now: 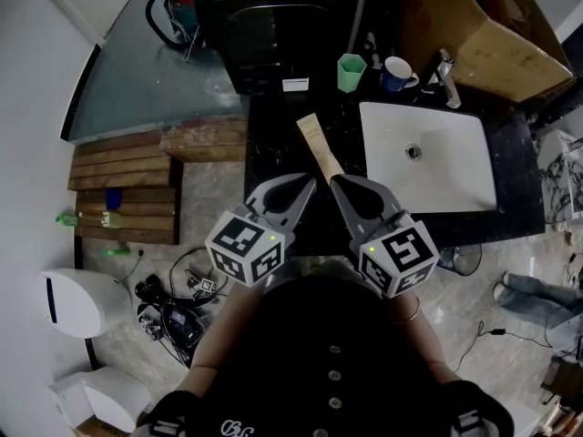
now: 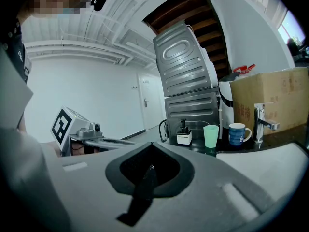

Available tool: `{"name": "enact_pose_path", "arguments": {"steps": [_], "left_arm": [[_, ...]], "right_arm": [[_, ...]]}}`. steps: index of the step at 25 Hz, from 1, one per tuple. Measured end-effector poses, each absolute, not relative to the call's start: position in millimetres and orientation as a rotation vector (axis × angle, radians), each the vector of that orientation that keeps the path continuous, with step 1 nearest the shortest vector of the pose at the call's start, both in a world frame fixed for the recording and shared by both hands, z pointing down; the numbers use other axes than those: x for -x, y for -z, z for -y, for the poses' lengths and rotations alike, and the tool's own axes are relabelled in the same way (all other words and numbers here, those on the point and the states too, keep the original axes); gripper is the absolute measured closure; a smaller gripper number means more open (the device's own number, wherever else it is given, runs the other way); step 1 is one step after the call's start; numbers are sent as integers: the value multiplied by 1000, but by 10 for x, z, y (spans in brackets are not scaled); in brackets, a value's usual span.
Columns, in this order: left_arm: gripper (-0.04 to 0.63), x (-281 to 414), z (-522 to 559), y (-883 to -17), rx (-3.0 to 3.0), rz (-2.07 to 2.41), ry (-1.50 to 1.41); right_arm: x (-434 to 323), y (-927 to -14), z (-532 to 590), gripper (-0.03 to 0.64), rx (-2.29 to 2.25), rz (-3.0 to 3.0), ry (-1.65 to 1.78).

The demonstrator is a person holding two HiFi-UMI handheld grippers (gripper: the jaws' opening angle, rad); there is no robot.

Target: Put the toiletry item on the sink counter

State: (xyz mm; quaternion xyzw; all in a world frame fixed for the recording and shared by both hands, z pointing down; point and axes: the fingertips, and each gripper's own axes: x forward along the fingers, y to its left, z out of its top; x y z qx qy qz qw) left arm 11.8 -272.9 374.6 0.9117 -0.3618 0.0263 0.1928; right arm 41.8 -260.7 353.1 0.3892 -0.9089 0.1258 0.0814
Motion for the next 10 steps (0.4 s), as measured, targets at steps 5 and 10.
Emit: {"name": "enact_pose_path", "arguments": {"steps": [5, 10], "left_arm": [[583, -127, 2708, -3745, -2559, 1008, -80], [583, -126, 2702, -3736, -2560, 1010, -77]], "right_arm": [[-424, -3528, 2592, 613, -1168, 2713, -376], [-448, -3515, 2586, 614, -1181, 2711, -367]]}}
